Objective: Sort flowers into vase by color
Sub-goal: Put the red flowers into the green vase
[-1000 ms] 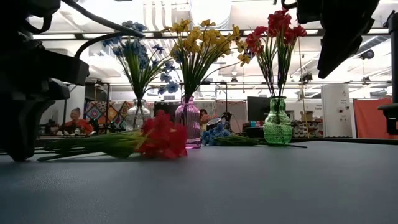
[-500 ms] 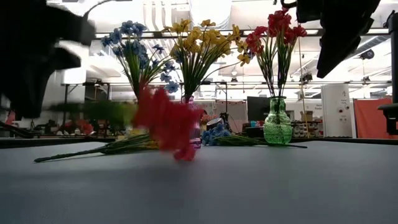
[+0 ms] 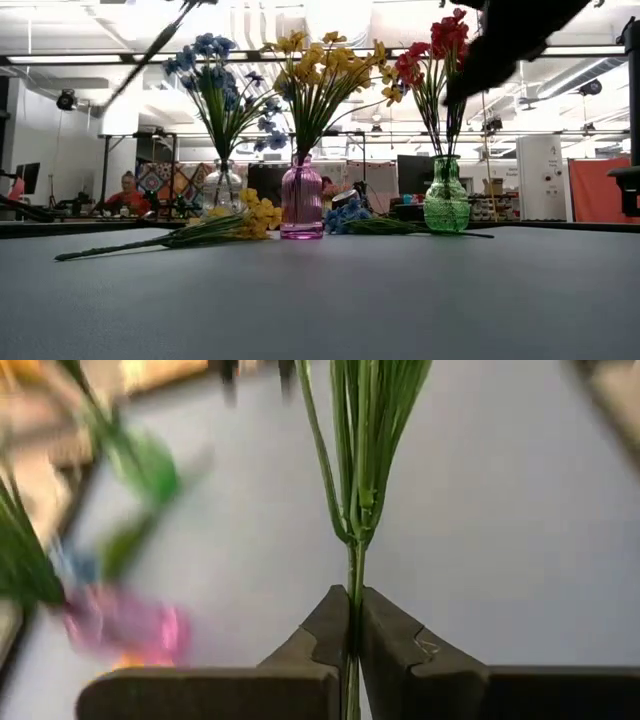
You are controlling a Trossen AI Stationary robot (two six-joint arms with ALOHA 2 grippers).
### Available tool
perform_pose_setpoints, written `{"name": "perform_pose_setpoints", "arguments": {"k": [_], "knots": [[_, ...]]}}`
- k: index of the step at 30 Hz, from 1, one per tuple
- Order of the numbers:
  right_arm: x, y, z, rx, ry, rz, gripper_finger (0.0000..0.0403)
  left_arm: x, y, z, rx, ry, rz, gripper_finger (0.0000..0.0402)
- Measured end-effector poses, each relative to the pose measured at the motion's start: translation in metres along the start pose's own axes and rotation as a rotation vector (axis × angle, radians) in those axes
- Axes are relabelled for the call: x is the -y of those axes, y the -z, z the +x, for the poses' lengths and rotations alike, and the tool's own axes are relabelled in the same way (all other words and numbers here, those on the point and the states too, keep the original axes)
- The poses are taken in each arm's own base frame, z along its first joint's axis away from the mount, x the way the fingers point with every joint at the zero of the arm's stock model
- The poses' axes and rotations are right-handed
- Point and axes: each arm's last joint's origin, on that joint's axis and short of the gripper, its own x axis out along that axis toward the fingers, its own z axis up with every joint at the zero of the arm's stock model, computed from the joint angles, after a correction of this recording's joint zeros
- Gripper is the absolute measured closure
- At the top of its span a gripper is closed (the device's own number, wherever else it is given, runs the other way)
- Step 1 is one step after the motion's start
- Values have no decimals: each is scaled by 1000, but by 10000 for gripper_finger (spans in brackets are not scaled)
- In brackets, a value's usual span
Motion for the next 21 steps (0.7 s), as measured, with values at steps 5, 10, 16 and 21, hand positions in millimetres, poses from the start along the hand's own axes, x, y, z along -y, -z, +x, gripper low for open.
{"name": "perform_pose_setpoints", "arguments": {"k": [5,10,16,21], "knots": [[-13,0,24,341,-119,-115,154,-7,-9,2,316,-2,46,401],[-24,-5,39,670,-137,-168,154,-12,7,21,485,-63,70,401],[-37,-20,54,832,-94,-228,154,-22,28,52,588,-126,17,401],[-43,-39,65,865,-70,-202,159,-23,38,68,609,-132,0,401]]}}
